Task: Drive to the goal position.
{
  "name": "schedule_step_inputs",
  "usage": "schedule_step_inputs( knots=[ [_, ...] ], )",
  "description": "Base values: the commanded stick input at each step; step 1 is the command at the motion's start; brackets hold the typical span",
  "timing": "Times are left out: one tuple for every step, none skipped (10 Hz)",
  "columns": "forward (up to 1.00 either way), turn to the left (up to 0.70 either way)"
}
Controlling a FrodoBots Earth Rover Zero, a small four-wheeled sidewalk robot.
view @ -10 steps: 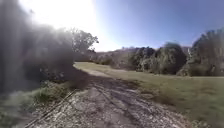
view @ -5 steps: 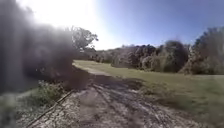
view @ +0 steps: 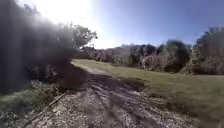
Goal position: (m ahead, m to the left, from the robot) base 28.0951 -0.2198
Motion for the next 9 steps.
schedule_step_inputs(
  knots=[
    [0.5, 0.0],
    [0.5, 0.0],
    [0.5, 0.0],
    [0.5, 0.0],
    [0.5, 0.0],
    [0.5, 0.0],
    [0.5, 0.0],
    [0.5, 0.0],
    [0.5, 0.0]
  ],
)
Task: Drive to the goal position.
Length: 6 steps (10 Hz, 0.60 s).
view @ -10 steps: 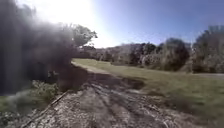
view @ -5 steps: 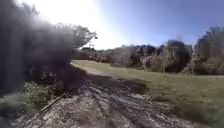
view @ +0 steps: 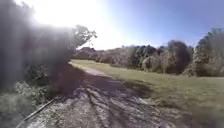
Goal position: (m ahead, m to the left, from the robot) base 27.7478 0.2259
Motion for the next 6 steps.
schedule_step_inputs(
  knots=[
    [0.5, 0.0],
    [0.5, 0.0],
    [0.5, 0.0],
    [0.5, 0.0],
    [0.5, 0.0],
    [0.5, 0.0]
  ],
)
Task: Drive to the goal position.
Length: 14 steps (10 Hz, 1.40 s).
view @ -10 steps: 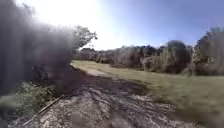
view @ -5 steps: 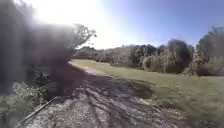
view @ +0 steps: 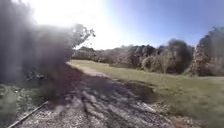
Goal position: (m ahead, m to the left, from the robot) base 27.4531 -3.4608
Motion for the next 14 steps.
schedule_step_inputs(
  knots=[
    [0.5, 0.0],
    [0.5, 0.0],
    [0.5, 0.0],
    [0.5, 0.1],
    [0.5, 0.27],
    [0.5, 0.1],
    [0.5, 0.0],
    [0.5, 0.0],
    [0.5, 0.0],
    [0.5, 0.0],
    [0.5, 0.0],
    [0.5, 0.0],
    [0.5, 0.0],
    [0.5, 0.0]
  ],
)
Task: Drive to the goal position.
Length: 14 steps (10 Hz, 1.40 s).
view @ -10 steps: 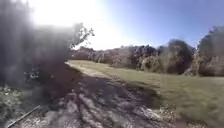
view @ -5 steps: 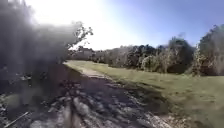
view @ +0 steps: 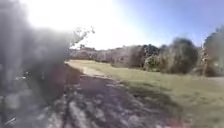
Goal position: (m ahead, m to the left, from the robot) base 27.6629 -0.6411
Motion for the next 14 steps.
schedule_step_inputs(
  knots=[
    [0.5, 0.0],
    [0.5, 0.0],
    [0.5, 0.18],
    [0.5, 0.0],
    [0.5, 0.0],
    [0.5, 0.0],
    [0.5, 0.07],
    [0.5, 0.25],
    [0.5, 0.27],
    [0.5, 0.0],
    [0.5, 0.0],
    [0.5, 0.0],
    [0.5, 0.05],
    [0.5, 0.22]
  ],
)
